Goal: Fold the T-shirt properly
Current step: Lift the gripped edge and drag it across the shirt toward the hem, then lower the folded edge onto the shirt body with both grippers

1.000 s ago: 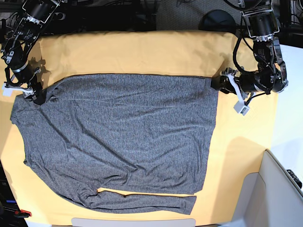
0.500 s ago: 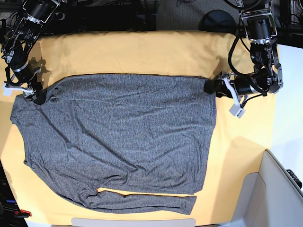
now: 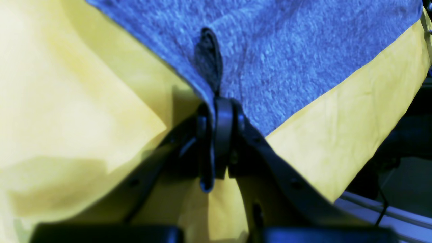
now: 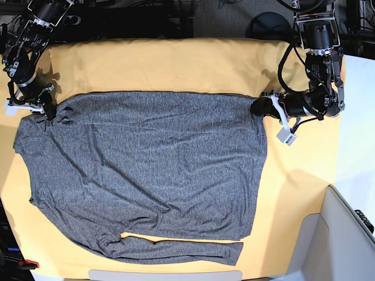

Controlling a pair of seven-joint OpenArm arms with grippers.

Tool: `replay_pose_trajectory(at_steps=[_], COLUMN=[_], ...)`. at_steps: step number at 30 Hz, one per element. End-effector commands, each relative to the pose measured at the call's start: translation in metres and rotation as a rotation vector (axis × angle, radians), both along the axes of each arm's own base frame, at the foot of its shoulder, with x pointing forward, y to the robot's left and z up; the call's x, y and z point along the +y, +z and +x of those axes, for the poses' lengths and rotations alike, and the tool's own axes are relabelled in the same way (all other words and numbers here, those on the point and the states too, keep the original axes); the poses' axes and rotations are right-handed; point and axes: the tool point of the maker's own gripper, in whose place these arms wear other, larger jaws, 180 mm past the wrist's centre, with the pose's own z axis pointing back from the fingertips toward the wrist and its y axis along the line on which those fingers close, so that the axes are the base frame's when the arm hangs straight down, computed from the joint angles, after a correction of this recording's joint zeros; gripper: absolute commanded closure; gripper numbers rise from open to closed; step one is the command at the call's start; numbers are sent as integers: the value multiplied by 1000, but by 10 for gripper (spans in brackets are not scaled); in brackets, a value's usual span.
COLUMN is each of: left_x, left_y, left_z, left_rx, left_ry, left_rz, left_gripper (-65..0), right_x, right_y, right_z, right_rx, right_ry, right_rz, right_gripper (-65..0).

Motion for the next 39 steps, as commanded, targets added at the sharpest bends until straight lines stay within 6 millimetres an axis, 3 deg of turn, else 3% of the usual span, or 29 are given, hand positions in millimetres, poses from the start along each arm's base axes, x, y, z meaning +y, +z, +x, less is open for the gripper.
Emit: replay_pose_trajectory(at_steps=[1,7,14,20,26,30,39], left_x=[5,-5,-14,-11,-5,14,26], left_y=[-3,36,79,90,92,99,115], left_z=[-2,42,83,116,145,160,180], left_rx=[35,-87,-203,-180,-177,-195,-275], left_ry=[-40,-34,-33,2,109,175,256], left_rz=[63,0,-72,-118,-207,-221,-262], left_gripper=[-3,-3,-3,-3,-3,-3,-3], right_x=[2,8,7,0,-3,-9,-14], right_y=[10,50,75,77,59,55,49], right_z=[10,42,74,102,121,127,129], right_rx=[-3,-113,-188,-176,-101,-101,-112], right_ry=[40,70,58,36,13,-19,-58], right_rz=[-24,-63,-46,-44,-67,-87,-80], right_gripper=[0,0,0,0,0,0,0])
